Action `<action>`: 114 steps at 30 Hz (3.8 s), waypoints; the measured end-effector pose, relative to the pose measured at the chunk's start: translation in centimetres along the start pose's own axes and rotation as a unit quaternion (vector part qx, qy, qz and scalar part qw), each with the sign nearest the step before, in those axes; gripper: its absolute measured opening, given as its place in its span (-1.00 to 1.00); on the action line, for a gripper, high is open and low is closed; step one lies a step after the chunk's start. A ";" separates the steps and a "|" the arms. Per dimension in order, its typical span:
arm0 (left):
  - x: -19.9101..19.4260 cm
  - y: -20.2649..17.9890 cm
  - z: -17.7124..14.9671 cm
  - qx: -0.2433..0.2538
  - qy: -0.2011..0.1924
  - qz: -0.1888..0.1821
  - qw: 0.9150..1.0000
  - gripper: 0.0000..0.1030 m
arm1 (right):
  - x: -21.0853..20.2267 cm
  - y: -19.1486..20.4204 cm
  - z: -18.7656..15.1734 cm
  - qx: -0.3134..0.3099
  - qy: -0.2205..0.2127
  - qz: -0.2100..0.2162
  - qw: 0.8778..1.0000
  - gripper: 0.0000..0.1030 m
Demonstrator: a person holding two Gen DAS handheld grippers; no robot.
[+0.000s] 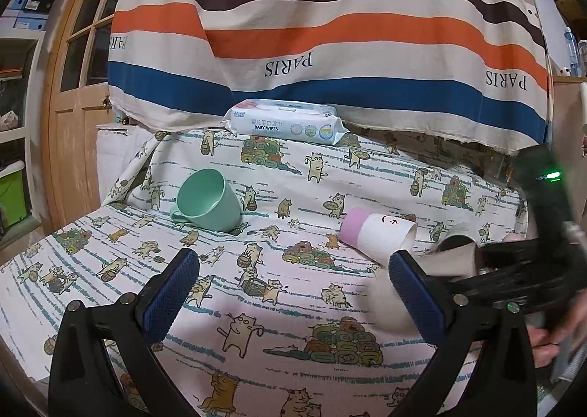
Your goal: Flip cup upside down
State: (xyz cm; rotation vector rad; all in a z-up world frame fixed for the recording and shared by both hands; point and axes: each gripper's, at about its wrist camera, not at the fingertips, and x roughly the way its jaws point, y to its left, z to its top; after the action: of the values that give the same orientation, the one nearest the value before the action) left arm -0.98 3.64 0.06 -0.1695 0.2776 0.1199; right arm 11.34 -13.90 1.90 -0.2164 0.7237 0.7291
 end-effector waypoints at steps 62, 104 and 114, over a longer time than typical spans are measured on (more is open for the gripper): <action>0.4 -1.1 -0.1 0.031 0.010 0.004 0.999 1.00 | -14.5 -6.3 -10.7 0.126 -0.233 -0.285 0.921 0.99; 1.0 -14.7 -3.3 0.073 0.182 -0.100 0.976 0.99 | -16.0 -7.0 -12.4 0.147 -0.252 -0.312 0.904 0.99; 6.0 -16.8 -5.0 0.068 0.256 -0.043 0.963 0.91 | -16.2 -6.7 -12.5 0.144 -0.258 -0.322 0.900 0.99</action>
State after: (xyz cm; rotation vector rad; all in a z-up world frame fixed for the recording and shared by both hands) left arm 5.79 -13.11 -3.87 -0.0720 0.7915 -0.0324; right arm 0.84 -32.66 3.14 0.0206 0.2101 0.0224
